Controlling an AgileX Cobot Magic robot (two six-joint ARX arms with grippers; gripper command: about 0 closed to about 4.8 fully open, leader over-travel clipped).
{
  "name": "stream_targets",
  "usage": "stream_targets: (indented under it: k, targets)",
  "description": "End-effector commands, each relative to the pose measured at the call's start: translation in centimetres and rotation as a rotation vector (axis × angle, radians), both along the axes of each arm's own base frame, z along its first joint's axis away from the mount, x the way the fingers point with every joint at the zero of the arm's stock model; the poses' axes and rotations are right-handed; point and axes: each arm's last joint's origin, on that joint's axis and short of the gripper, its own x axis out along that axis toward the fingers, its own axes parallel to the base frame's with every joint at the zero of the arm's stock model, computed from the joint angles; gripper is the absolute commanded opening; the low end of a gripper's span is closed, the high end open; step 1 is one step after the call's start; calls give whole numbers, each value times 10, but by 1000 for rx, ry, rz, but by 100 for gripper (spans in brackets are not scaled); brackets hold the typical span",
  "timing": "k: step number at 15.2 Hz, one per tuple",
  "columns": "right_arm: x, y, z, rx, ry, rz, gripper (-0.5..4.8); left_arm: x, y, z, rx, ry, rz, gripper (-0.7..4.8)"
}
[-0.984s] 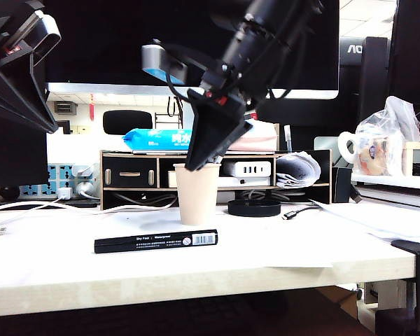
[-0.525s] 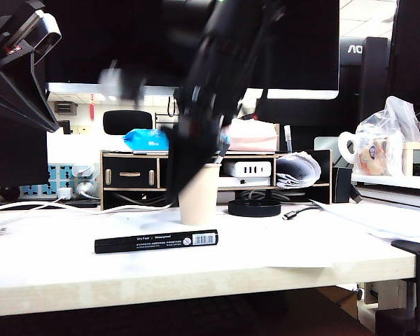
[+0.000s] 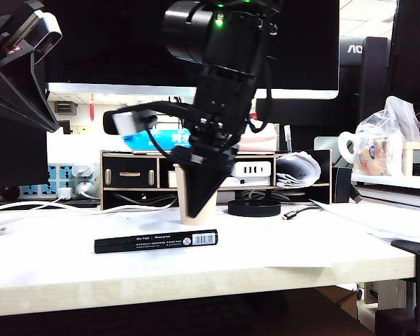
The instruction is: Pick up the marker and insert it into the paper cup.
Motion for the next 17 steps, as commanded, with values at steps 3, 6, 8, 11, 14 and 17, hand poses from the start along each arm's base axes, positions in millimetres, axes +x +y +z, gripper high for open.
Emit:
stream_targets:
  k: [3, 6, 8, 11, 14, 17]
  targets:
    - [4, 1, 5, 20, -68, -64, 198, 1, -1, 4, -6, -37, -11, -5]
    - [-3, 9, 6, 97, 6, -26, 198, 2, -1, 5, -8, -48, -11, -5]
    - [-3, 9, 5, 70, -14, -35, 198, 2, -1, 5, -7, -48, -11, -5]
    - [0, 5, 5, 70, -8, -47, 198, 2, -1, 5, -8, -52, -11, -5]
    - [-9, 14, 6, 172, 91, 35, 198, 2, -1, 5, -8, -53, -11, -5]
    - [-22, 36, 5, 232, 71, 113, 199, 2, -1, 5, -8, -53, -11, -5]
